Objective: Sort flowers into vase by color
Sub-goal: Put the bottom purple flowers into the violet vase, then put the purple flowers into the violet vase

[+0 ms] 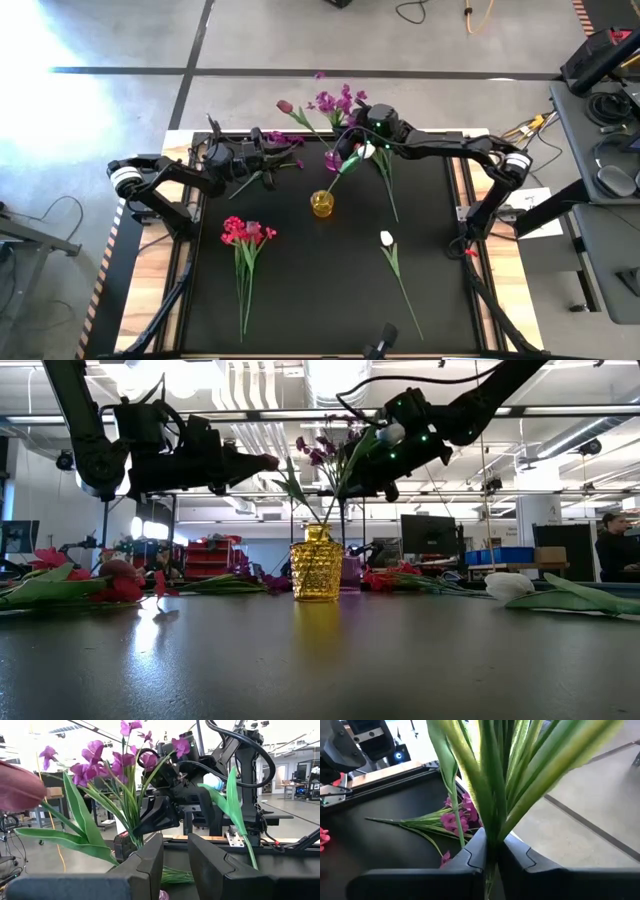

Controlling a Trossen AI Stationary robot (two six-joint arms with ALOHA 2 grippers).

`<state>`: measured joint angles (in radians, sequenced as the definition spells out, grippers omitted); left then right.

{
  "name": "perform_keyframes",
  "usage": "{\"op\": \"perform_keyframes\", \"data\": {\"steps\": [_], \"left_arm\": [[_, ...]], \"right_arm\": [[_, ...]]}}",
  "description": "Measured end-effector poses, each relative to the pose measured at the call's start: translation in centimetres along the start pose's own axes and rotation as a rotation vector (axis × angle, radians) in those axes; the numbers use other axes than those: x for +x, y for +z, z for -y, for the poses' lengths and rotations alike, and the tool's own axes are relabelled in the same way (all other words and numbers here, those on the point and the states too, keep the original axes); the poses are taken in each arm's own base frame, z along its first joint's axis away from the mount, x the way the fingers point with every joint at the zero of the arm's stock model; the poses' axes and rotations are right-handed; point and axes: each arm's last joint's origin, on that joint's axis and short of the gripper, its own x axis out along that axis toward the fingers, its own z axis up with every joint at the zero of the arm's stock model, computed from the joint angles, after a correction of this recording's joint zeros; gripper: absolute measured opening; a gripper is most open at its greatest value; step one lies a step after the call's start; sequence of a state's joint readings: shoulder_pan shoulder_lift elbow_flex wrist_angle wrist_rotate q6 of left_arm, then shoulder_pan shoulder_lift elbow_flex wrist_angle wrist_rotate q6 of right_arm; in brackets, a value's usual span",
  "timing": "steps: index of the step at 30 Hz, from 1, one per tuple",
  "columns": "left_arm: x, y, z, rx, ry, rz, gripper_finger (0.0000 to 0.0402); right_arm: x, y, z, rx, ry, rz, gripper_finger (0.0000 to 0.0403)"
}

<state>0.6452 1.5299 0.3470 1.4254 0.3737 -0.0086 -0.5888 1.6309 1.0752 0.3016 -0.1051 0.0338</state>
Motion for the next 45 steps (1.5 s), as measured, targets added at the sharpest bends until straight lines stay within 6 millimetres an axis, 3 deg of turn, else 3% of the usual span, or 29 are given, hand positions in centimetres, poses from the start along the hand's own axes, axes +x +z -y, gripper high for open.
{"op": "perform_keyframes", "data": {"steps": [9,18,23,30,39,42,45], "left_arm": [[0.0,0.0,0.0,0.000,0.000,0.000,0.0075],[0.0,0.0,0.0,0.000,0.000,0.000,0.0075],[0.0,0.0,0.0,0.000,0.000,0.000,0.0075],[0.0,0.0,0.0,0.000,0.000,0.000,0.0075],[0.0,0.0,0.0,-0.002,-0.001,-0.004,0.0075],[0.0,-0.1,0.0,-0.002,-0.003,-0.005,0.0075],[-0.1,0.0,0.1,-0.001,-0.024,-0.003,0.0075]], "right_arm": [[0.1,-0.2,-0.1,0.008,0.000,-0.018,0.0082],[0.1,-0.7,-0.3,0.010,0.005,-0.063,0.0174],[0.0,-1.0,-0.3,0.006,0.004,-0.100,0.0200],[-0.9,-0.3,-0.4,-0.025,-0.030,-0.100,0.0203],[-6.1,2.3,-0.8,-0.104,-0.167,-0.161,0.0201],[-7.5,2.5,-1.0,-0.116,-0.195,-0.172,0.0178],[-8.6,1.6,-1.1,-0.125,-0.198,-0.176,0.0131]]}}
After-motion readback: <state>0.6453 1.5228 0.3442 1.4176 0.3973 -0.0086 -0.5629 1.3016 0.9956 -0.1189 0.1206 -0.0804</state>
